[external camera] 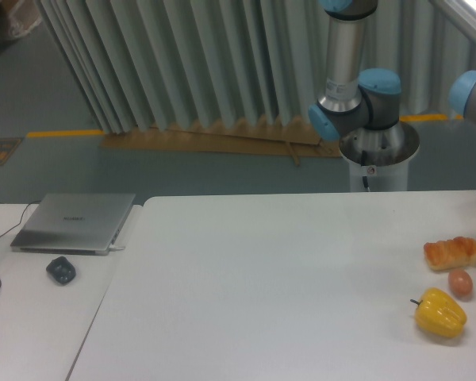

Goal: Place the bread in the basket
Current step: 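Move the gripper in over the bread roll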

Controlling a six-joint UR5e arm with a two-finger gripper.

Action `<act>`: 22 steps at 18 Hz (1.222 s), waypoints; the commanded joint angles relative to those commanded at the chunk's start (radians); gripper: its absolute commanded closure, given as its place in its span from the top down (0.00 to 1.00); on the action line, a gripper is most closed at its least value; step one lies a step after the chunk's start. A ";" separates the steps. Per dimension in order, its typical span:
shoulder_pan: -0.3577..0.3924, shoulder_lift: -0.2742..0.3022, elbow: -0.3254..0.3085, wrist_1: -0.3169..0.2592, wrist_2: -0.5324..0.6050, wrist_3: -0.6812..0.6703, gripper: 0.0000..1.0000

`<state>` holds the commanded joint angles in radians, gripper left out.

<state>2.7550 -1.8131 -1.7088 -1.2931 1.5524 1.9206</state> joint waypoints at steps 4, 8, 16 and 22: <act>-0.023 -0.021 -0.020 0.009 -0.003 -0.047 1.00; -0.035 -0.022 -0.025 0.014 -0.003 -0.100 1.00; -0.037 -0.014 -0.029 0.054 0.003 -0.083 1.00; -0.040 -0.020 -0.029 0.057 0.029 -0.075 1.00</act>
<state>2.7152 -1.8331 -1.7380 -1.2364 1.5813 1.8454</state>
